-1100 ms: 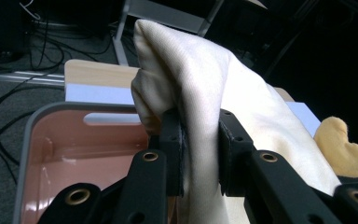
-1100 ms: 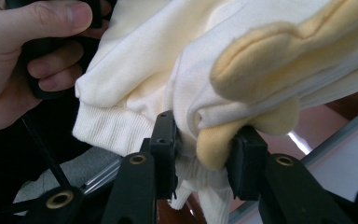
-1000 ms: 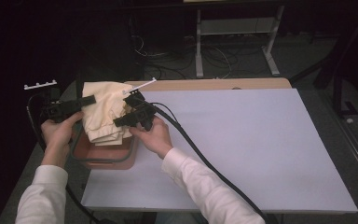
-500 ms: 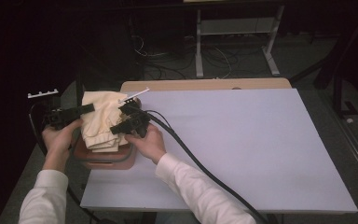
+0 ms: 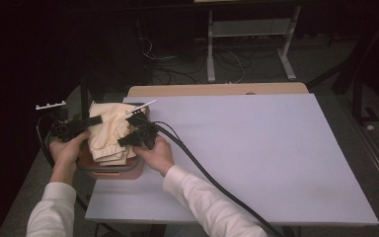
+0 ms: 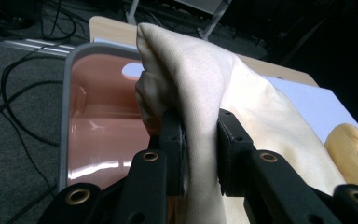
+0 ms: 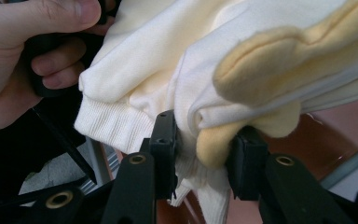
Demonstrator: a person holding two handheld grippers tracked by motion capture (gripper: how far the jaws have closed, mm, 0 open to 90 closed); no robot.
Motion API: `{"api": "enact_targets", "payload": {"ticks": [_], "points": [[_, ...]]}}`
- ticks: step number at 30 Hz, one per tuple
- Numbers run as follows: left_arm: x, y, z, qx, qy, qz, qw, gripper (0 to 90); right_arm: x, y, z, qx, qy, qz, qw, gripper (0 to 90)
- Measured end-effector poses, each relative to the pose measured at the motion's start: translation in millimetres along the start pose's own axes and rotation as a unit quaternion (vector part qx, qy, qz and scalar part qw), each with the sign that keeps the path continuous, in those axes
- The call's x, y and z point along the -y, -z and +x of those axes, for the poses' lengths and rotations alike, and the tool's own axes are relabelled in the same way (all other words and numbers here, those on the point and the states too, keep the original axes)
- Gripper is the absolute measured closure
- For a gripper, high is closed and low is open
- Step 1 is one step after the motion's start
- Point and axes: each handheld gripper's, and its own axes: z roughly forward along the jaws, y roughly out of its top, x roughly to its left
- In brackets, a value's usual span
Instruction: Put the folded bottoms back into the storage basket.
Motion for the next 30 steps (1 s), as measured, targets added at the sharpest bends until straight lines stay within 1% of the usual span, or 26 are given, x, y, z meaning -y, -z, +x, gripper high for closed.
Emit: {"api": "enact_targets", "payload": {"ticks": [4,8,11,15,16,17,18,19,20,22,23,24,25,26,28,29,30], "points": [[3.4,-2.8,4.3,-0.001,0.006,0.004,1.0,74.5,2.3,-4.2,-1.9,0.001,-0.002,0.004,1.0,66.1],[5.5,-4.7,7.8,-0.005,0.006,0.013,0.9999,74.4,4.2,-8.8,-3.0,0.001,-0.005,0.01,0.9999,65.9],[6.7,-6.0,10.3,-0.007,0.01,0.015,0.9998,74.3,4.8,-11.9,-4.1,0.001,-0.005,0.011,0.9999,65.3],[8.8,-7.7,13.0,-0.01,0.014,0.009,0.9998,71.3,4.9,-14.5,-5.8,0.002,-0.007,0.015,0.9999,60.5],[9.9,-7.4,14.4,-0.016,0.02,0.003,0.9997,65.2,4.7,-14.9,-6.5,0.003,-0.008,0.022,0.9997,55.9],[9.9,-7.4,14.4,-0.016,0.02,0.003,0.9997,61.6,4.7,-14.9,-6.5,0.003,-0.008,0.022,0.9997,55.9],[10.2,-7.1,15.0,-0.017,0.019,0.003,0.9997,61.6,4.8,-15.3,-7.1,0.006,-0.006,0.026,0.9996,53.2],[10.6,-6.3,15.3,-0.021,0.018,0.0,0.9996,57.8,4.9,-15.1,-8.0,0.011,-0.005,0.033,0.9994,50.9],[10.8,-5.2,15.5,-0.018,0.019,-0.009,0.9996,56.4,5.1,-15.0,-9.2,0.015,-0.001,0.037,0.9992,50.7],[10.7,-3.2,15.3,-0.017,0.021,-0.016,0.9995,51.6,4.2,-12.4,-10.4,0.011,0.003,0.035,0.9993,47.8],[10.3,-2.1,15.2,-0.019,0.019,-0.017,0.9995,48.5,2.2,-8.3,-10.1,0.01,0.011,0.028,0.9995,46.2],[10.0,-1.2,14.7,-0.02,0.019,-0.019,0.9995,48.5,2.2,-8.3,-10.1,0.01,0.011,0.028,0.9995,46.2],[9.6,0.0,14.5,-0.02,0.018,-0.02,0.9995,45.1,0.3,-3.8,-9.4,0.007,0.023,0.023,0.9994,43.6],[9.2,1.0,14.1,-0.022,0.017,-0.022,0.9994,45.1,0.3,-3.8,-9.4,0.007,0.023,0.023,0.9994,43.6],[8.7,3.5,13.1,-0.027,0.015,-0.024,0.9992,42.4,-1.6,1.2,-9.2,0.008,0.032,0.02,0.9993,41.3],[8.5,5.4,12.3,-0.029,0.014,-0.027,0.9991,40.5,-3.4,6.2,-9.9,0.007,0.04,0.02,0.999,38.8],[8.5,5.4,12.3,-0.029,0.014,-0.027,0.9991,39.2,-3.4,6.2,-9.9,0.007,0.04,0.02,0.999,38.8]]}}
